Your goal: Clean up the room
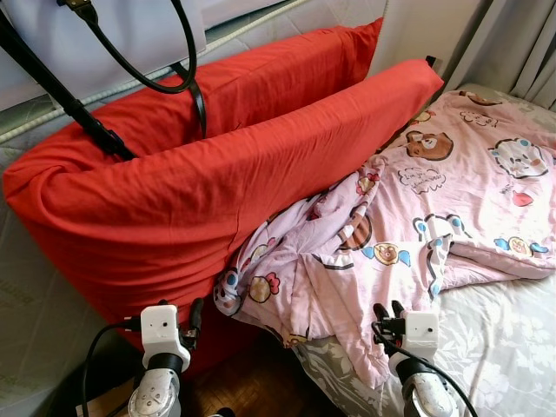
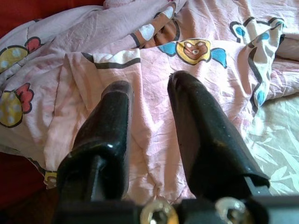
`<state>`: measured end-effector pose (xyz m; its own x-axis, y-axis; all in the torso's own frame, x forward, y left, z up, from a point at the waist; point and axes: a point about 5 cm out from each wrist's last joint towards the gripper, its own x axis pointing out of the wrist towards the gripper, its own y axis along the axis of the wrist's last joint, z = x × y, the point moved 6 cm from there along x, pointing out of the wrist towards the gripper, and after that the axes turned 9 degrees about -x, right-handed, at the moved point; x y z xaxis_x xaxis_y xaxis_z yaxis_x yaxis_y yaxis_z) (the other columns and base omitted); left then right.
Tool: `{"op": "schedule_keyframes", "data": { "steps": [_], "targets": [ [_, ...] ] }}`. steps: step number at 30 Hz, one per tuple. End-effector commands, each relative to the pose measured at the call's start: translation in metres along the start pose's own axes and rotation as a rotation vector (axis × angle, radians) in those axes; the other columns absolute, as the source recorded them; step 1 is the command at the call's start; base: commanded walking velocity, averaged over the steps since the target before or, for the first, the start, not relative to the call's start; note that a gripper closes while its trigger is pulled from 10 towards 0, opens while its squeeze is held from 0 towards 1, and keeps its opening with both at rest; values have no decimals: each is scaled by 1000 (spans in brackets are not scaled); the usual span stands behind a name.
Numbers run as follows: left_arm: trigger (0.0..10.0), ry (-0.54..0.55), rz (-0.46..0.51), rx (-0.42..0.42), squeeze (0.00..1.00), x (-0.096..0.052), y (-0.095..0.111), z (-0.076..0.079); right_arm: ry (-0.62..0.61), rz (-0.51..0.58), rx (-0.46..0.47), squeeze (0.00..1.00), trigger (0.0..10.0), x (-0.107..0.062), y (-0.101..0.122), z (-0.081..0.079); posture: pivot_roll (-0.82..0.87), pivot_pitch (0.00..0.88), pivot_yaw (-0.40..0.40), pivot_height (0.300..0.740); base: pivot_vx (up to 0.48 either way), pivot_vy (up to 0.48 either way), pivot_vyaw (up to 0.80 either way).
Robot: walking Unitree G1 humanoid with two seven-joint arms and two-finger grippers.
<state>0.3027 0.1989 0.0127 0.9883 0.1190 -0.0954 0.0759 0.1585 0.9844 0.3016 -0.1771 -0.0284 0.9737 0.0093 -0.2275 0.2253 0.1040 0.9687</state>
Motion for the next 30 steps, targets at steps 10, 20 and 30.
{"op": "schedule_keyframes", "data": {
  "steps": [10,20,30],
  "targets": [
    [10000,7,-34,18,0,-2,-4,-2,6,-71,9,0,10000,-3,-15,-10,-67,181,-14,695,0,0,0],
    [10000,33,-58,22,0,-5,-9,-14,5,-48,12,0,10000,-1,-10,-13,-70,186,-13,657,0,0,0],
    [10000,32,-63,8,0,-6,-10,-12,-3,-50,-2,0,10000,2,-8,-11,-67,190,-18,657,0,0,0]
  ]
}}
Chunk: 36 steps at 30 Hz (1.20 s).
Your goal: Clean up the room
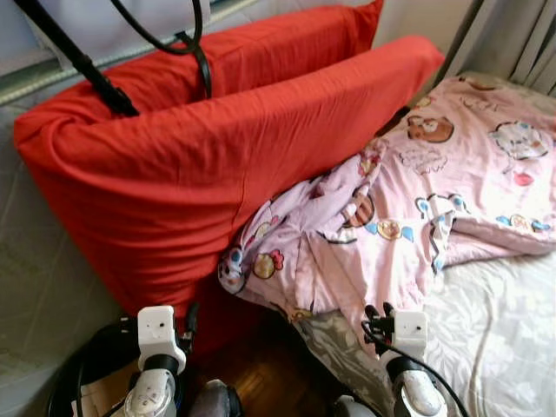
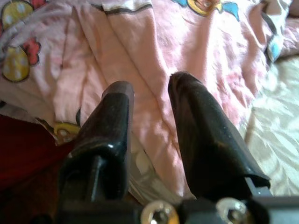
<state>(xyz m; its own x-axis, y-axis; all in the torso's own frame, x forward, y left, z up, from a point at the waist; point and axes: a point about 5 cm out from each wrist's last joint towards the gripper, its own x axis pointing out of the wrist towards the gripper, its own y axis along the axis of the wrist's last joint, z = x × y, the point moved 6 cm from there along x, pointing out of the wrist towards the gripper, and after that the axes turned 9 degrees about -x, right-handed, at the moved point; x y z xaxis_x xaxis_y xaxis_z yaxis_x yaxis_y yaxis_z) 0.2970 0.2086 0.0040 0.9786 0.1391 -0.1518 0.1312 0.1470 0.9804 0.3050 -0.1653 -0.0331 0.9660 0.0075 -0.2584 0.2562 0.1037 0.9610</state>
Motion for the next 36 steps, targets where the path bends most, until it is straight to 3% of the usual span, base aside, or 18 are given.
{"op": "schedule_keyframes", "data": {
  "steps": [1,19,36],
  "targets": [
    [10000,3,-10,-11,0,-2,-2,-1,-5,-18,-3,0,10000,-3,-5,2,-67,190,-18,657,0,0,0],
    [10000,-8,-24,-15,0,-3,-5,0,1,-69,-14,0,10000,0,-11,-2,-63,195,-13,647,0,0,0],
    [10000,-15,-29,-13,0,-3,-4,-1,1,-45,-2,0,10000,1,-6,-5,-57,204,-5,642,0,0,0]
  ]
}}
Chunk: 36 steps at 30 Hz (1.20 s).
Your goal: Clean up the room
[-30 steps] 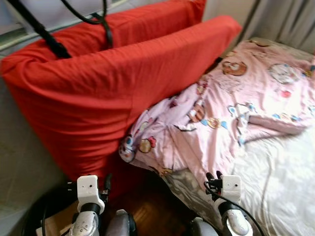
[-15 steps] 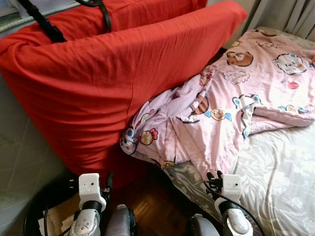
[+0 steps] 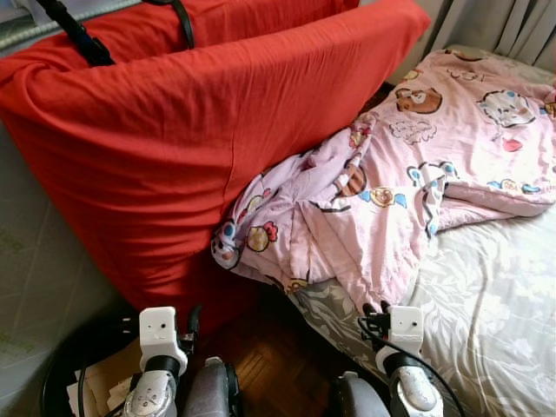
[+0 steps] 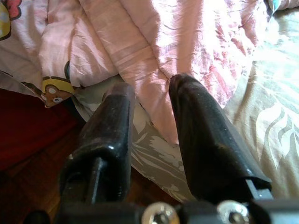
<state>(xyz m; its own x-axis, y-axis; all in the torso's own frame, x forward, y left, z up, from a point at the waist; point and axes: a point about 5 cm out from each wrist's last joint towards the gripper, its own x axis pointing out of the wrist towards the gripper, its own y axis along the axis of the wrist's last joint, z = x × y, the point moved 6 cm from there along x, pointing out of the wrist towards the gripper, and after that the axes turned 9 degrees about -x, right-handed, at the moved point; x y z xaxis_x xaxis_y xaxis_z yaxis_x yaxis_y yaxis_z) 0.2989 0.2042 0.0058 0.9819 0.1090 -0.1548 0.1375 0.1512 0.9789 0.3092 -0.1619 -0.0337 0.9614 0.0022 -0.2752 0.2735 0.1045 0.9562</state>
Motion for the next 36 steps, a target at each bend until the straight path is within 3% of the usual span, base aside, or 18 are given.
{"op": "schedule_keyframes", "data": {
  "steps": [1,22,36],
  "targets": [
    [10000,14,-24,-9,0,-4,-5,-6,3,-29,-3,0,10000,-3,-7,-2,-57,204,-5,642,0,0,0],
    [10000,6,-31,-15,0,-2,-5,-4,6,-38,10,0,10000,1,-5,-5,-56,196,-4,642,0,0,0],
    [10000,9,-35,-17,0,-2,-6,-4,-1,-56,22,0,10000,3,-6,-5,-53,200,-4,642,271,0,0]
  ]
}}
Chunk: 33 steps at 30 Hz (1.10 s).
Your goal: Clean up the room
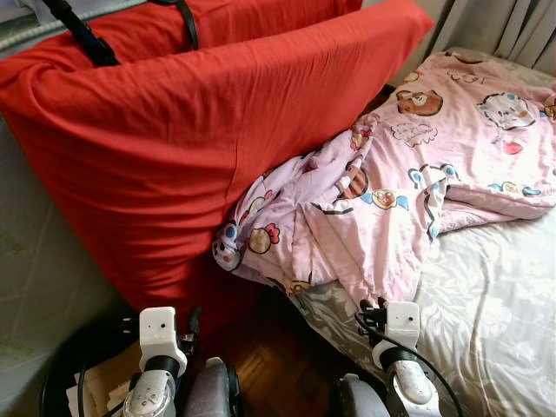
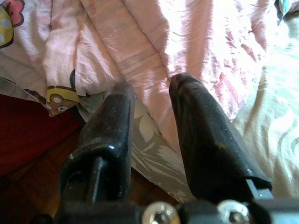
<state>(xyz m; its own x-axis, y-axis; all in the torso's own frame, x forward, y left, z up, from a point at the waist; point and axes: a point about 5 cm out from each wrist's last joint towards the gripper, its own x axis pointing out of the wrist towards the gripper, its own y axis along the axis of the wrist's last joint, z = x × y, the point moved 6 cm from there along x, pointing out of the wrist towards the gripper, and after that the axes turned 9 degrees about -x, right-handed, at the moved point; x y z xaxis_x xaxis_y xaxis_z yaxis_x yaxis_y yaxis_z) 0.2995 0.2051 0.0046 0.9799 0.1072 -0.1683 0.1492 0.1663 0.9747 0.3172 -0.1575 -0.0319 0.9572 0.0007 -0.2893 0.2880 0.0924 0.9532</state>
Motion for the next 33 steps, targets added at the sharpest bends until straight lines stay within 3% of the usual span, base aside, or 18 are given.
{"op": "schedule_keyframes", "data": {
  "steps": [1,33],
  "targets": [
    [10000,8,-22,-3,0,-3,-5,-3,-2,-41,9,0,10000,-4,-11,-1,-53,200,-4,642,296,0,0],
    [10000,5,-24,-1,0,-3,-6,-2,-31,-96,4,0,10000,-6,-21,8,-48,204,-2,642,316,0,-83]
  ]
}}
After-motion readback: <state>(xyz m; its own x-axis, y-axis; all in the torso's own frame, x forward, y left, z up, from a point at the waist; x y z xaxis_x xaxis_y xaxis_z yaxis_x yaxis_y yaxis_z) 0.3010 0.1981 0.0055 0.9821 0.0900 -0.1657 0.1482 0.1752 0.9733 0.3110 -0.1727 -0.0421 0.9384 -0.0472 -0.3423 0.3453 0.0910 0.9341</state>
